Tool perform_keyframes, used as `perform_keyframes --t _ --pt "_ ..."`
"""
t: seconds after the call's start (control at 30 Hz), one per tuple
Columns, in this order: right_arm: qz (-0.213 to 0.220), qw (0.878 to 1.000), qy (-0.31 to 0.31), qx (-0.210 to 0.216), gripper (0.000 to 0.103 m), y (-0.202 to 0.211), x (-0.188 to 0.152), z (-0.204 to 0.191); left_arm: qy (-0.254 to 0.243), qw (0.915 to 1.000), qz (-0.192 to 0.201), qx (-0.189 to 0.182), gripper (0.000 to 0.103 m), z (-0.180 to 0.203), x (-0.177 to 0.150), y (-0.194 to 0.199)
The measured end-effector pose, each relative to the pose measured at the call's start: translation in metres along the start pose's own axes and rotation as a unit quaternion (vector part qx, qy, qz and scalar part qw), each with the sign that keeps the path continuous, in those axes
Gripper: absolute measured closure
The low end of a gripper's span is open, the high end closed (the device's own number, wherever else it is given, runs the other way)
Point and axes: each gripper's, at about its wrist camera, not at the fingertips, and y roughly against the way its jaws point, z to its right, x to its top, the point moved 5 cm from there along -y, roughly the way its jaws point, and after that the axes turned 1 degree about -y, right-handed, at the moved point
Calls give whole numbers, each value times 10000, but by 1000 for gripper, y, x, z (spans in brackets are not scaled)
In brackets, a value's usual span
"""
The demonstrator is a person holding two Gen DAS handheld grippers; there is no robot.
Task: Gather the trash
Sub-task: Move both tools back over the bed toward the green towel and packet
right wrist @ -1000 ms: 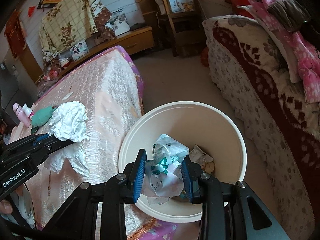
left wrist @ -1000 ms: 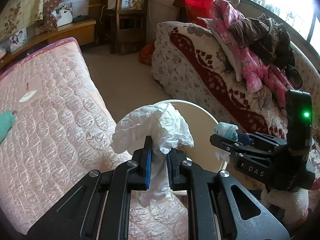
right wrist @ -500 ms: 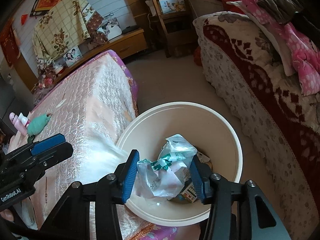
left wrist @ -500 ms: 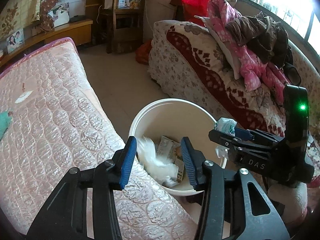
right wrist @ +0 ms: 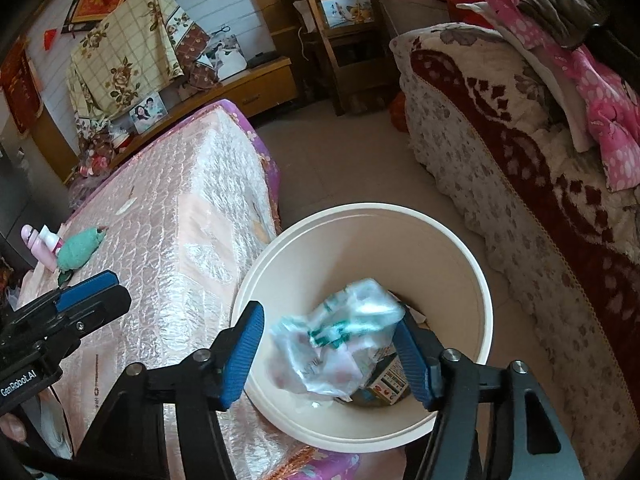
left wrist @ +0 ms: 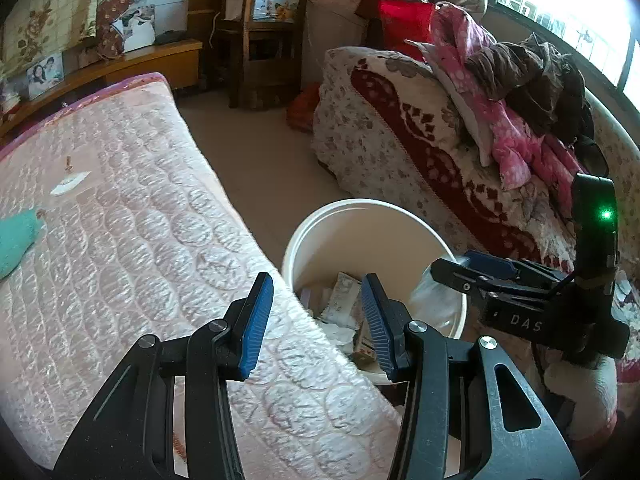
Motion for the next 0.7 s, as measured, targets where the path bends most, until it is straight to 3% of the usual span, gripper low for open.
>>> perform_keyframes --t 0.37,0.7 --pt "-95 9999 76 -18 40 -3 -4 -9 211 9995 90 203 59 -27 -5 14" --pt "-92 9990 413 126 40 -1 -8 -50 278 9977 230 578 59 -56 -15 36"
